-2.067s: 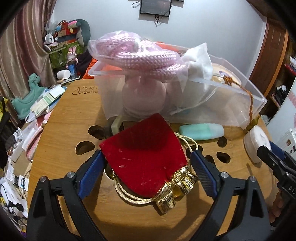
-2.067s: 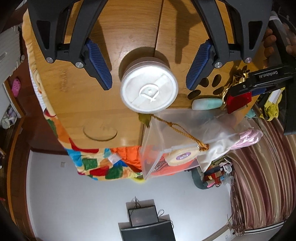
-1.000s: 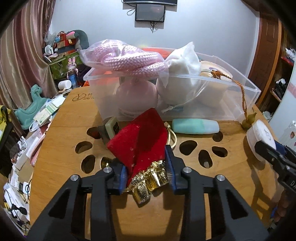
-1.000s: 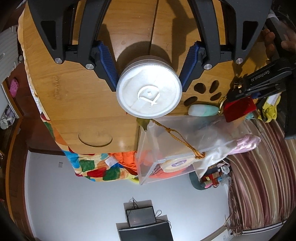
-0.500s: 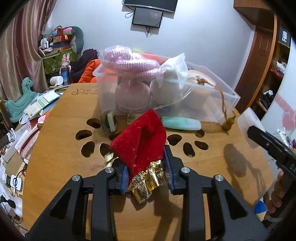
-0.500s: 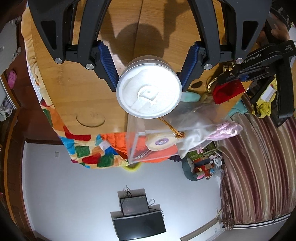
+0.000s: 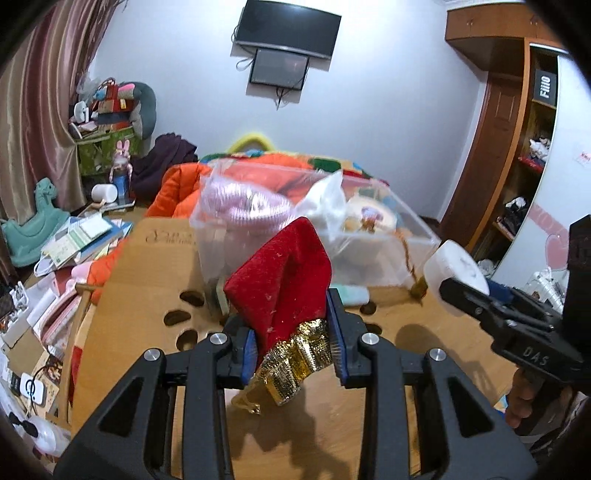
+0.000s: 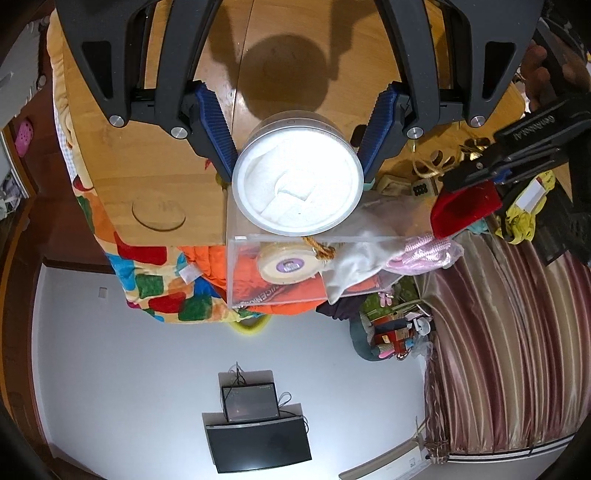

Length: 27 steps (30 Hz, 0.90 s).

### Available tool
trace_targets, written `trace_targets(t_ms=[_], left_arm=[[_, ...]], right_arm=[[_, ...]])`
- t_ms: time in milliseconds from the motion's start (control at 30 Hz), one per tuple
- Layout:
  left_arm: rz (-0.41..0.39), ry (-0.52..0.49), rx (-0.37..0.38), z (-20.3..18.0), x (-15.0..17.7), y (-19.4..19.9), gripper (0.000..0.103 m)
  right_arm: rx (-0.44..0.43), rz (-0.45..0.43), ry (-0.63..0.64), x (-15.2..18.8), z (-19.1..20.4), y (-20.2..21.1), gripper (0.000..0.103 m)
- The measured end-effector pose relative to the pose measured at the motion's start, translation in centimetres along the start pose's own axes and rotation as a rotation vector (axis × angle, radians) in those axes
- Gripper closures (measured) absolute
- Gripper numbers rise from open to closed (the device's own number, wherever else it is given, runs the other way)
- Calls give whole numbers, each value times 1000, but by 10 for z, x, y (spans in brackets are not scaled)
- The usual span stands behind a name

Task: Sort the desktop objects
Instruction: 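Lift the red pouch and white tub and carry both over the clear box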

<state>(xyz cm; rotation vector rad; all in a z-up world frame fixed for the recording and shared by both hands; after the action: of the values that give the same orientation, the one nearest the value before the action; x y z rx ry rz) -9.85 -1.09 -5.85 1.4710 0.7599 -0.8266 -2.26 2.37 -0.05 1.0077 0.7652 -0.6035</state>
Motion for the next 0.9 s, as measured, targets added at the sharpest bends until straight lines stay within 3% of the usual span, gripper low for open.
trace_targets(t_ms=[600,900], left_arm=[[-134,-15,22,12,-61,10,71],[-148,-17,30,22,-85,-12,71]], right_arm=[[-25,-68,64,-49,17,-5,41],[-26,-33,113,-65,28,-34,41]])
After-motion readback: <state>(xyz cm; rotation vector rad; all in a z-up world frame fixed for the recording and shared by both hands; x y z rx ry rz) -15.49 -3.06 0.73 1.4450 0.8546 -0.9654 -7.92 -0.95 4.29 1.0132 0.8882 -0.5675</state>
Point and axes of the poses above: each gripper's, at about its wrist camera, not at the fingertips, and y roughly against the way its jaws point, z to its left, x to its underside, the point moved 5 cm from there along -y, roughly the way its jaws point, and after that the axes turned 12 degrees about -y, right-handed, at the moved point
